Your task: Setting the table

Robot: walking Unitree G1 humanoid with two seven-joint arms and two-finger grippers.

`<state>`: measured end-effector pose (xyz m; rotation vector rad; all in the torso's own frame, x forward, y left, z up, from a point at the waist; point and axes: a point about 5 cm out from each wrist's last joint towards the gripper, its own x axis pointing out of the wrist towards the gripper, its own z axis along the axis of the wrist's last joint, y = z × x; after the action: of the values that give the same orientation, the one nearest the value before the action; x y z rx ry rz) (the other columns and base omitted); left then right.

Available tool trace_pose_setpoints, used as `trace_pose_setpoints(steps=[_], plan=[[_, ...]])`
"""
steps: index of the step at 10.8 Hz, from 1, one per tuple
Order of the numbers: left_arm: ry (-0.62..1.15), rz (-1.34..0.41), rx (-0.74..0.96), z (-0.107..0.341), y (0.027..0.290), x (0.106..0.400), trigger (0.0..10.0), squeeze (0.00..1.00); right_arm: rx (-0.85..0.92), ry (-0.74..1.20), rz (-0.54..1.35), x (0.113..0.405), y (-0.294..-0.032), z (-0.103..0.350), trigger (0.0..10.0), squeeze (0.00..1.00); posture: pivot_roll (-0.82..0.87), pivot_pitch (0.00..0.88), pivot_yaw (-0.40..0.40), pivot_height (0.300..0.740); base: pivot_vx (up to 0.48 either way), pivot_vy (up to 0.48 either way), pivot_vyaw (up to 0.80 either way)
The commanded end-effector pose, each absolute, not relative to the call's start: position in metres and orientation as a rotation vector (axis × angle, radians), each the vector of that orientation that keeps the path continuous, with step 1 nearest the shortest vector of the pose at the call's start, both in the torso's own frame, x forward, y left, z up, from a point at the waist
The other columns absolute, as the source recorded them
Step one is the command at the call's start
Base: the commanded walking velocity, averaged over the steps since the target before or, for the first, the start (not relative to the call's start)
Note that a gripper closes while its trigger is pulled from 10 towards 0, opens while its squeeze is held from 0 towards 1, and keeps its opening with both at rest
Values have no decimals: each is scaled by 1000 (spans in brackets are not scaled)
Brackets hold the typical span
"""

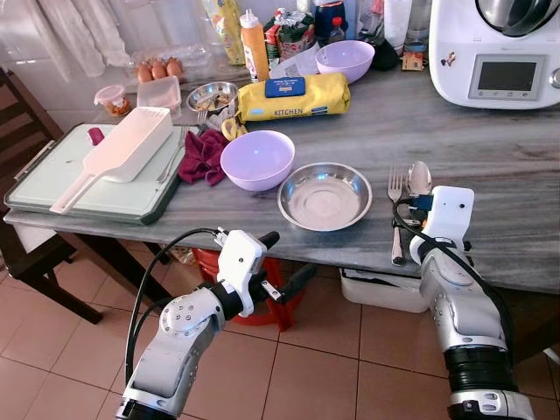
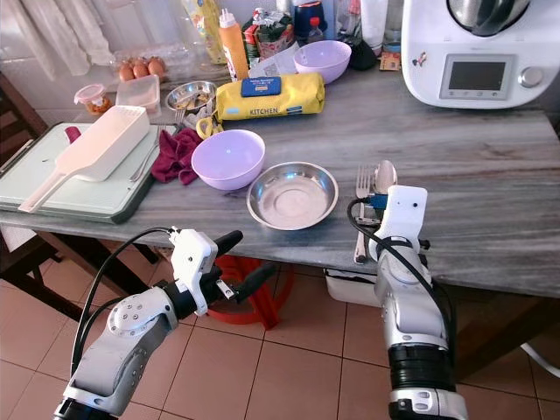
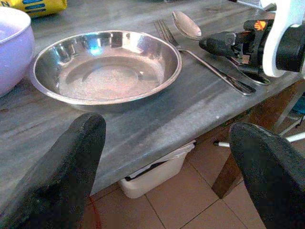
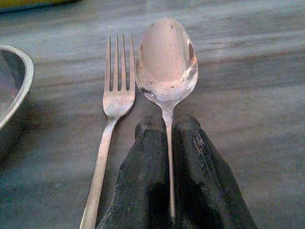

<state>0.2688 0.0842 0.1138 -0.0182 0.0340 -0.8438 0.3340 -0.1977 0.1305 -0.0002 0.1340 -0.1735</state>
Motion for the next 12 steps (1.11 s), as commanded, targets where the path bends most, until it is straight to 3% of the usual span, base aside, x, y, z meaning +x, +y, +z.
trace_pose_setpoints(steps=[1, 2, 3, 9, 12], plan=[[36, -837, -6, 114, 89, 268, 10000, 0, 12, 265, -185, 323, -197, 101, 10000, 0, -110, 106, 166, 740, 0, 0, 0], [36, -839, -6, 114, 88, 268, 10000, 0, 21, 282, -193, 321, -197, 98, 10000, 0, -110, 105, 168, 740, 0, 0, 0], [38, -839, -7, 114, 88, 268, 10000, 0, 47, 295, -205, 318, -199, 95, 10000, 1000, -111, 104, 170, 740, 0, 0, 0], [42, -844, -4, 113, 86, 269, 10000, 0, 44, 273, -248, 317, -207, 100, 10000, 1000, -112, 99, 170, 740, 0, 0, 0], [42, -840, -2, 113, 87, 270, 10000, 0, 49, 94, -211, 324, -203, 129, 10000, 1000, -113, 98, 172, 740, 0, 0, 0]])
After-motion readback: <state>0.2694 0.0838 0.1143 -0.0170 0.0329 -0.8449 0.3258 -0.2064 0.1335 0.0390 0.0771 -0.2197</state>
